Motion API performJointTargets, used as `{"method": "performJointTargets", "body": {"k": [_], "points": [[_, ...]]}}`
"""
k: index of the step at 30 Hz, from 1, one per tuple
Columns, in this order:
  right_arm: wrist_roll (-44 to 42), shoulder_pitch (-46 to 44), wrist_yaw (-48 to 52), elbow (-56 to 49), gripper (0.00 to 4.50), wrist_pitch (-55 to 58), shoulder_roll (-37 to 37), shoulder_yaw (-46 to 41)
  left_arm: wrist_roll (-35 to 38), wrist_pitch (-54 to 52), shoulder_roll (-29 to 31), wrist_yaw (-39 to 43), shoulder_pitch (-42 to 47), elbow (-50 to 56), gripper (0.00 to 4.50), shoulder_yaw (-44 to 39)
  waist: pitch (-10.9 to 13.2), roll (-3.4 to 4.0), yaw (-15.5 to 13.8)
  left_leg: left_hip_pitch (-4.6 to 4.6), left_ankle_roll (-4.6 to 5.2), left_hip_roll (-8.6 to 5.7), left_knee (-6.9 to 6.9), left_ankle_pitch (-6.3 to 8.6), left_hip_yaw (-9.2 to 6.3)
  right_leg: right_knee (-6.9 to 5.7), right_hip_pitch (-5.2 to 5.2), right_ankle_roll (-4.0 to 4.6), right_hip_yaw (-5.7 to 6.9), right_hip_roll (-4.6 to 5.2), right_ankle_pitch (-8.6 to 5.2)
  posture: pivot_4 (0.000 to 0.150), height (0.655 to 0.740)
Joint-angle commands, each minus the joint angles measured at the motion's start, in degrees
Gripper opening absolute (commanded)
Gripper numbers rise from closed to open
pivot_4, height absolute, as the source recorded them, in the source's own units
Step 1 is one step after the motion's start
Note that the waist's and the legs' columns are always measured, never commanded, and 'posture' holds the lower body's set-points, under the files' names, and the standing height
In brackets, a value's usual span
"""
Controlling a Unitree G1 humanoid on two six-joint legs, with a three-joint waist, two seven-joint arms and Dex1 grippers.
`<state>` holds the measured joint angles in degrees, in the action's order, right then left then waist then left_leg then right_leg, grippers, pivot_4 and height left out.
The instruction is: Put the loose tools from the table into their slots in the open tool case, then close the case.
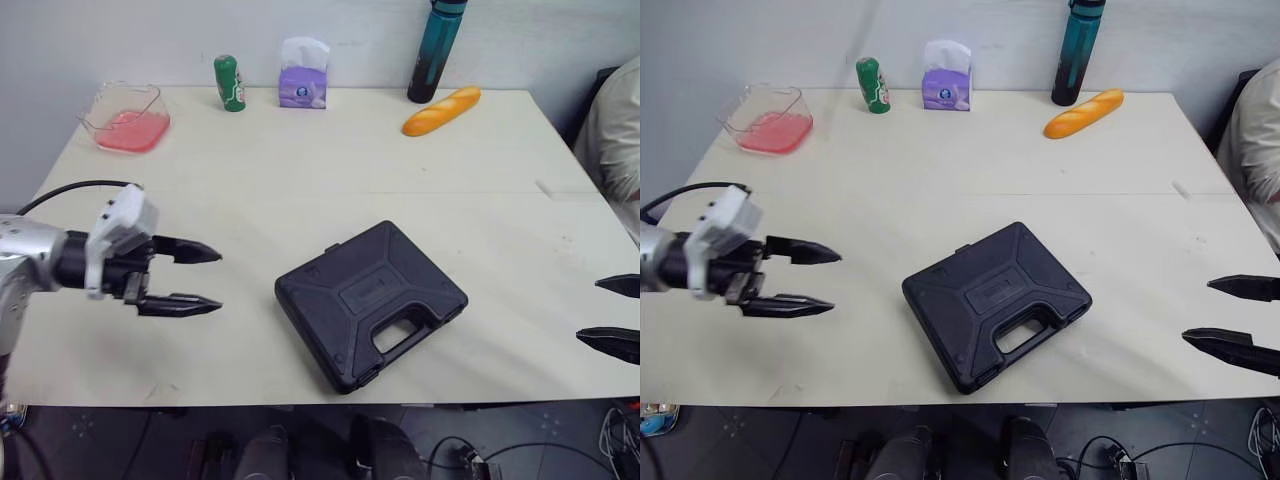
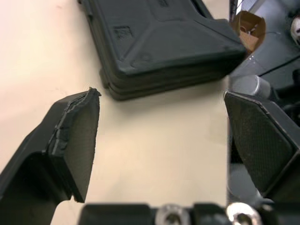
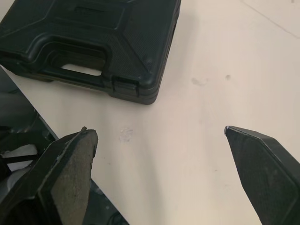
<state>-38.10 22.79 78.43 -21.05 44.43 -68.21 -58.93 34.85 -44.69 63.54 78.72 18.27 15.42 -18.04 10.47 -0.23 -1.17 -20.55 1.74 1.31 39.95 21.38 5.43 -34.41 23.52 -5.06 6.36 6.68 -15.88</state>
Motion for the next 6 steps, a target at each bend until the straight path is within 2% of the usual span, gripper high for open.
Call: {"method": "performJointTargets", "body": {"k": [1,6], "points": [[2.5,-1.2,1.5,2.0,4.50,-2.5,-0.7,-1.5,2.6,-1.3,1.4,-1.0,-3.6,1.5,4.43,-9.1,0.1,0.10,-0.3,0.00,-0.02,0.00,0.00,-0.01,-0.01,-0.01,0.00,0.00,0.00,0.00,0.00,0.150,0.7400],[2.5,-4.6,2.4,4.2,4.50,-3.5,-1.3,1.2,5.1,-2.3,-0.3,-4.2,-4.1,-1.3,4.43,-10.7,0.1,0.18,-0.3,0.03,-0.09,0.00,0.00,0.03,-0.06,-0.08,0.00,0.02,-0.03,0.03,-0.01,0.150,0.7400]]}}
